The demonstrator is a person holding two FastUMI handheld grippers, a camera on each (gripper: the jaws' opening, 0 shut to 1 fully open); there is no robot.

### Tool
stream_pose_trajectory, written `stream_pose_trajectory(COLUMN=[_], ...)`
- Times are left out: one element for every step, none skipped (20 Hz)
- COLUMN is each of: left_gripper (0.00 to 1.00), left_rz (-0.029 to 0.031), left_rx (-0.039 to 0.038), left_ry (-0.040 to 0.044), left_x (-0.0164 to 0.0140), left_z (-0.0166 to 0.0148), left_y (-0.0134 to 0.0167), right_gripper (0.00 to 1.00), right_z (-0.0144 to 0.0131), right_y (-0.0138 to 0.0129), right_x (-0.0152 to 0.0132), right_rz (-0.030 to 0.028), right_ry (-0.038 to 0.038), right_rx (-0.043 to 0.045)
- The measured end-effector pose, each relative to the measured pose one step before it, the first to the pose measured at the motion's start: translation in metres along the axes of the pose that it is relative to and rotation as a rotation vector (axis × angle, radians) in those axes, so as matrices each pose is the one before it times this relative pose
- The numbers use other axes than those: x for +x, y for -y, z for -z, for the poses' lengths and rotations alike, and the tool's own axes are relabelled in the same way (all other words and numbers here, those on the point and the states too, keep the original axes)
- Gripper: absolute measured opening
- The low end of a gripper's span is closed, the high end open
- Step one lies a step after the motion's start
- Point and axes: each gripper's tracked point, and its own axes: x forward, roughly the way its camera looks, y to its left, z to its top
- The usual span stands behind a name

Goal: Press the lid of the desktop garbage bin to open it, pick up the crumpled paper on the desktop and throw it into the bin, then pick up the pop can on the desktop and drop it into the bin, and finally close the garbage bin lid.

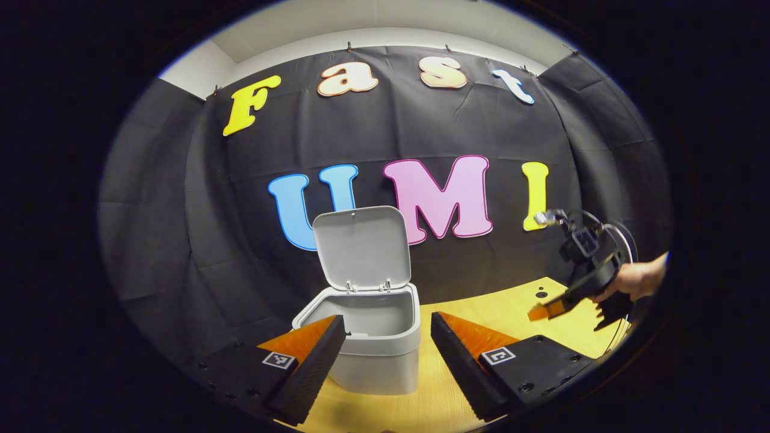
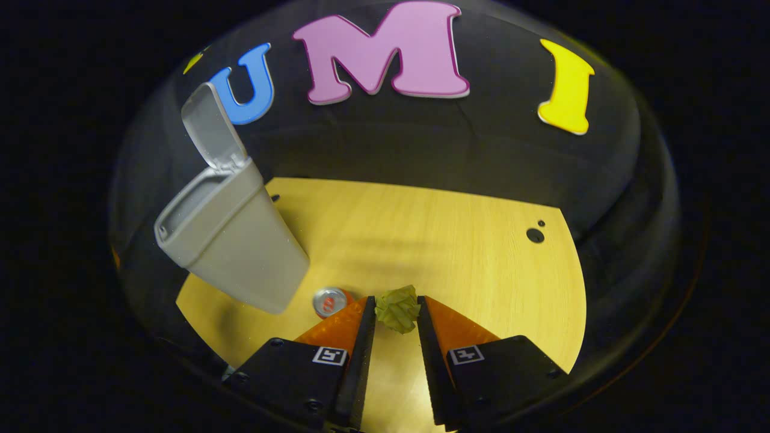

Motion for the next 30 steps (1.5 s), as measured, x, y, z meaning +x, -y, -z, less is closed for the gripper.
stream_pose_trajectory(left_gripper=[0.96, 0.96, 0.96, 0.96, 0.96, 0.96, 0.96, 0.96, 0.96, 0.96, 0.96, 0.96, 0.96, 0.96, 0.96, 0.96, 0.96, 0.96, 0.96, 0.96, 0.96, 0.96, 0.96, 0.96, 0.96, 0.96, 0.96, 0.96, 0.96, 0.96], left_rz=[0.00027, -0.00223, -0.00416, -0.00632, -0.01401, -0.01422, -0.01284, -0.02219, -0.02821, -0.01961, -0.02155, -0.02963, -0.03036, -0.02248, -0.02280, -0.02251, -0.02150, -0.02793, -0.01578, -0.01329, -0.00326, -0.00078, 0.00584, 0.01792, 0.01763, 0.02595, 0.03289, 0.04004, 0.06257, 0.04962], left_rx=[0.00010, 0.00022, -0.00004, -0.00037, 0.00206, 0.00030, -0.00214, -0.00700, -0.00846, -0.00199, -0.00067, -0.00280, -0.00518, -0.00520, -0.00576, -0.00482, -0.00273, -0.00174, -0.00164, -0.00248, -0.00237, -0.00239, 0.00255, 0.00856, 0.00339, 0.00350, 0.00375, 0.00407, 0.00989, 0.00702], left_ry=[0.00424, 0.00438, 0.00607, 0.00662, 0.00424, 0.00110, -0.00034, -0.00127, -0.00426, -0.00331, -0.00337, -0.00626, -0.00763, -0.00825, -0.00630, -0.00583, -0.00606, -0.00934, -0.00511, -0.00965, -0.00975, -0.00815, -0.00496, 0.00103, 0.00190, 0.00183, 0.00015, -0.00149, -0.00283, -0.00259], left_x=[-0.00173, -0.00296, -0.00204, -0.00181, -0.00255, -0.00592, -0.00358, -0.00473, -0.00693, -0.00362, -0.00509, -0.00494, -0.00382, -0.00284, -0.00285, -0.00288, -0.00175, -0.00332, -0.00152, -0.00103, -0.00041, 0.00117, -0.00108, 0.00169, 0.00200, 0.00245, 0.00313, 0.00419, 0.00563, 0.00520], left_z=[0.00040, -0.00051, -0.00152, -0.00238, 0.00037, 0.00354, 0.00085, 0.00010, 0.00278, 0.00158, 0.00302, 0.00233, 0.00220, 0.00310, 0.00236, 0.00242, 0.00280, 0.00300, 0.00205, 0.00377, 0.00268, 0.00234, 0.00344, 0.00203, 0.00002, 0.00102, 0.00263, 0.00457, 0.00612, 0.00425], left_y=[-0.00313, -0.00382, -0.00355, -0.00429, -0.00931, -0.00936, -0.00755, -0.01167, -0.01394, -0.00943, -0.01032, -0.01393, -0.01261, -0.00952, -0.00986, -0.00912, -0.00847, -0.01114, -0.00635, -0.00659, -0.00232, -0.00168, -0.00072, 0.00334, 0.00467, 0.00679, 0.00931, 0.01213, 0.01995, 0.01546], right_gripper=[0.46, 0.47, 0.47, 0.46, 0.47, 0.46, 0.46, 0.46, 0.46, 0.46, 0.46, 0.46, 0.46, 0.46, 0.46, 0.46, 0.46, 0.46, 0.46, 0.47, 0.53, 0.62, 0.75, 0.99, 0.99, 0.99, 0.99, 0.99, 0.99, 0.99], right_z=[-0.01813, -0.01699, -0.01575, -0.01573, -0.01516, -0.01468, -0.00981, -0.00647, -0.01179, -0.00288, -0.00520, -0.00280, 0.00036, 0.00220, 0.00265, 0.00326, 0.00111, 0.00367, 0.00379, -0.00032, -0.00044, -0.00060, -0.00196, -0.01121, -0.00777, -0.00764, -0.00857, -0.00839, -0.00803, -0.00327], right_y=[-0.01371, -0.01686, -0.01737, -0.01937, -0.01654, -0.02843, -0.01812, -0.01842, -0.03747, -0.01737, -0.01629, -0.01946, -0.01349, -0.00842, -0.00761, -0.00648, -0.00331, -0.00293, -0.00268, -0.00126, -0.00202, 0.00346, 0.00428, 0.00107, 0.00668, 0.00827, 0.01181, 0.01443, 0.02005, 0.01523], right_x=[-0.00678, -0.00556, -0.00364, -0.00326, -0.00076, 0.00374, 0.00493, 0.00628, 0.01567, 0.00829, 0.00814, 0.01484, 0.01299, 0.01069, 0.01044, 0.00936, 0.00847, 0.00619, 0.00665, 0.00438, 0.00567, 0.00137, -0.00034, -0.00220, -0.00645, -0.00821, -0.01068, -0.00997, -0.01641, -0.01262], right_rz=[-0.02814, -0.02899, -0.03156, -0.03425, -0.03264, -0.04196, -0.03142, -0.02963, -0.05446, -0.02605, -0.02342, -0.03297, -0.02438, -0.01150, -0.01305, -0.00820, -0.00364, -0.00423, -0.00185, 0.00435, 0.00300, 0.00634, 0.01990, 0.01646, 0.02238, 0.02820, 0.03795, 0.04249, 0.05416, 0.04050], right_ry=[0.03375, 0.02818, 0.02050, 0.02144, 0.02020, 0.01696, 0.00793, 0.00478, 0.00135, 0.00037, -0.00245, -0.00873, -0.01370, -0.01516, -0.01514, -0.01089, -0.01129, -0.00781, -0.00853, -0.00484, -0.00127, 0.00390, 0.01934, 0.03682, 0.03323, 0.03783, 0.04409, 0.04497, 0.05427, 0.03336], right_rx=[0.00480, -0.00102, -0.00877, -0.01638, -0.02143, -0.03802, -0.02955, -0.02530, -0.04162, -0.01659, -0.01434, -0.01845, -0.01889, -0.01394, -0.00859, -0.00351, -0.00102, -0.00015, 0.00156, 0.00112, 0.00029, 0.00503, 0.01141, 0.02371, 0.01329, 0.00386, 0.00155, 0.00220, 0.00262, 0.00455])
